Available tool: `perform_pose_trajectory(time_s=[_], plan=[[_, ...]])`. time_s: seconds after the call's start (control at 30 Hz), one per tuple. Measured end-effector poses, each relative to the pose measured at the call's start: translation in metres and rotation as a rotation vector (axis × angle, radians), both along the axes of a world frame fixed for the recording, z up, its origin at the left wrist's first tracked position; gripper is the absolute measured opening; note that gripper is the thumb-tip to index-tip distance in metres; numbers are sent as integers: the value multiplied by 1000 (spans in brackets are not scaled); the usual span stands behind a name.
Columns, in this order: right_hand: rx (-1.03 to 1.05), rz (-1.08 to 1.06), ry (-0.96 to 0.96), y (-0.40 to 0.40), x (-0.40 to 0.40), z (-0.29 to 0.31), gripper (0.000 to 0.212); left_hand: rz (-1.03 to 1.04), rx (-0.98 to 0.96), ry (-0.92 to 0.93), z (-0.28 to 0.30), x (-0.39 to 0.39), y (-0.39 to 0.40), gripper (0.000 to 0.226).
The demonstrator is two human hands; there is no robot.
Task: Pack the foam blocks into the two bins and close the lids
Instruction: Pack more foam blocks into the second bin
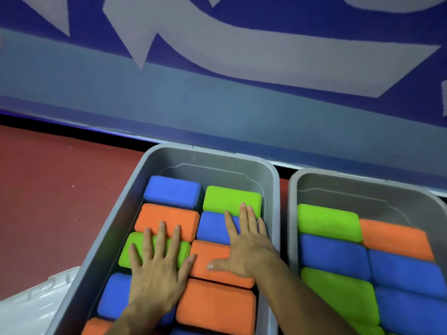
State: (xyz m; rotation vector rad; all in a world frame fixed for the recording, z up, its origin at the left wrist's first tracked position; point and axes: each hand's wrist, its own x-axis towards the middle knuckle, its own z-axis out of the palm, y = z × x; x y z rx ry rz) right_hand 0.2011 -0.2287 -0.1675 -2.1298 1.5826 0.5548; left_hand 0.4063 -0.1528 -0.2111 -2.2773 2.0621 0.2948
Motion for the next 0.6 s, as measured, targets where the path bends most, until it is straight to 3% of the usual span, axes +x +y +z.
perform_pose_trajectory(time_s=[0.5, 0.6], plan=[[-19, -19, -46, -6, -8, -8, 128, 5, 139, -38, 24, -10, -19, 84], [-20, -21, -32, -5, -9, -5, 130, 42, 61, 21, 47, -1, -6, 77]])
